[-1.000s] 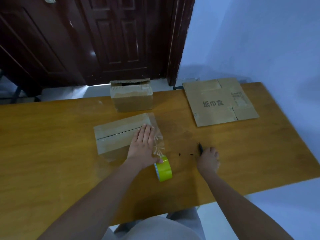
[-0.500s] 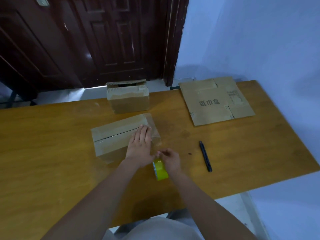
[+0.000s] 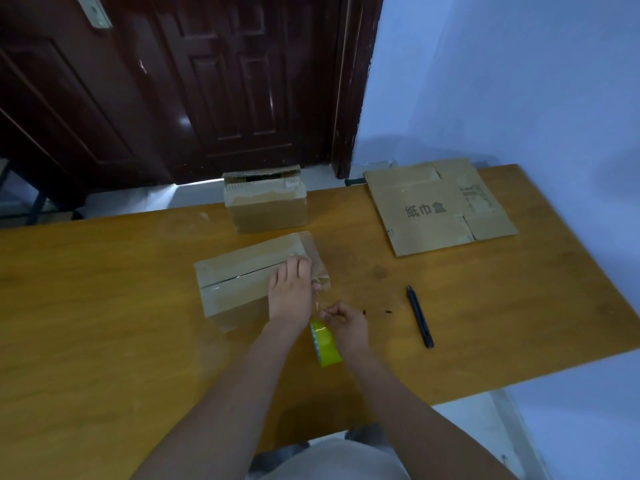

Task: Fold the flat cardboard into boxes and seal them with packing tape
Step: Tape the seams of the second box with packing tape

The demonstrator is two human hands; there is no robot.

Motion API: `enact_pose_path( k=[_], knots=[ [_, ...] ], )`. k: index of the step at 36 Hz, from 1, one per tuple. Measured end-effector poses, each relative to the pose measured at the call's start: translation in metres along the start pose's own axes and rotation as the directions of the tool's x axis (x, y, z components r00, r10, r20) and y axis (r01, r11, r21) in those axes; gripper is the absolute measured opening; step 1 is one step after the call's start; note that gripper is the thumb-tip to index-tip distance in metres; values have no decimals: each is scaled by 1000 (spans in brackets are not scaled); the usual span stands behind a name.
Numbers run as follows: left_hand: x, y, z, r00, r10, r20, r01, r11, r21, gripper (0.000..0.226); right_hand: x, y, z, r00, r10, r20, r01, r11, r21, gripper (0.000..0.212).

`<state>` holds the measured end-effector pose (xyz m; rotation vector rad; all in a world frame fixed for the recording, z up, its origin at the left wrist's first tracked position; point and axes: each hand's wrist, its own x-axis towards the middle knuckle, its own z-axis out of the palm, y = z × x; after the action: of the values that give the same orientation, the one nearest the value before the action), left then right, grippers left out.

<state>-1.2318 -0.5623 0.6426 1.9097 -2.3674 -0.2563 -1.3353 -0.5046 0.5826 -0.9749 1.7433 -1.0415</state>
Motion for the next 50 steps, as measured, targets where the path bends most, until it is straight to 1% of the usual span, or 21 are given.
enact_pose_path(
  k=[5,9,10,12,16,21,23,26,27,29,32,34,36,38,40,42,44,46,50],
  knots=[
    [2,2,2,1000,-15,-25,15,1000,10,45,-10,6,-4,1000,-30,-10,30,999,-40,43],
    [1,0,4,1000,16,6,-17,996,83,48,-14,8,-5,1000,-28,9,28,998,-54,42],
    [1,-1,4,1000,25,-13,-24,995,93,49,-13,7,-5,1000,-25,9,25,998,-61,41],
    [2,-4,7,995,60,-80,-50,991,124,52,-11,4,-3,1000,-12,8,13,997,-72,39],
    [4,-10,6,985,113,-129,-92,984,155,56,-11,0,-4,1000,-4,28,7,996,-94,37],
    [6,-17,2,977,185,-108,-170,976,133,56,-10,-1,-7,999,11,41,-6,992,-128,37],
    [6,-23,0,970,218,-109,-204,970,130,60,-9,-1,-7,999,20,37,-15,990,-140,35],
    [6,-27,-9,972,223,-70,-213,969,127,62,-8,-3,-7,999,28,39,-22,989,-149,33],
    [5,-27,-12,971,233,-57,-226,968,108,59,-8,-4,-6,999,27,41,-21,988,-154,33],
    [6,-26,-14,970,244,14,-244,968,64,49,-8,-6,-6,998,31,45,-23,987,-161,34],
    [6,-31,-16,965,260,19,-261,965,27,44,-7,-8,-8,999,37,35,-31,986,-162,32],
    [3,-37,-21,960,280,24,-280,960,-2,40,-6,-10,-11,999,41,16,-38,986,-162,26],
    [0,-45,-24,947,321,19,-321,947,-7,38,-4,-9,-15,999,47,-8,-48,989,-138,24],
    [-3,-52,-25,933,356,40,-357,934,3,39,-1,-9,-19,998,56,-24,-58,991,-120,29],
    [-5,-61,-26,914,403,38,-404,915,9,45,1,-11,-23,996,77,-38,-81,992,-100,34],
    [-7,-68,-26,897,441,32,-441,897,23,52,4,-12,-28,994,88,-60,-93,992,-84,34],
    [-8,-72,-25,886,462,44,-463,887,-6,47,6,-16,-34,994,85,-62,-92,990,-109,30],
    [-7,-74,-26,881,464,90,-461,886,-51,39,10,-21,-40,997,50,-56,-59,986,-158,26],
    [-1,-75,-34,888,426,173,-405,902,-148,51,20,-29,-53,999,-13,-30,4,962,-275,24]
  ],
)
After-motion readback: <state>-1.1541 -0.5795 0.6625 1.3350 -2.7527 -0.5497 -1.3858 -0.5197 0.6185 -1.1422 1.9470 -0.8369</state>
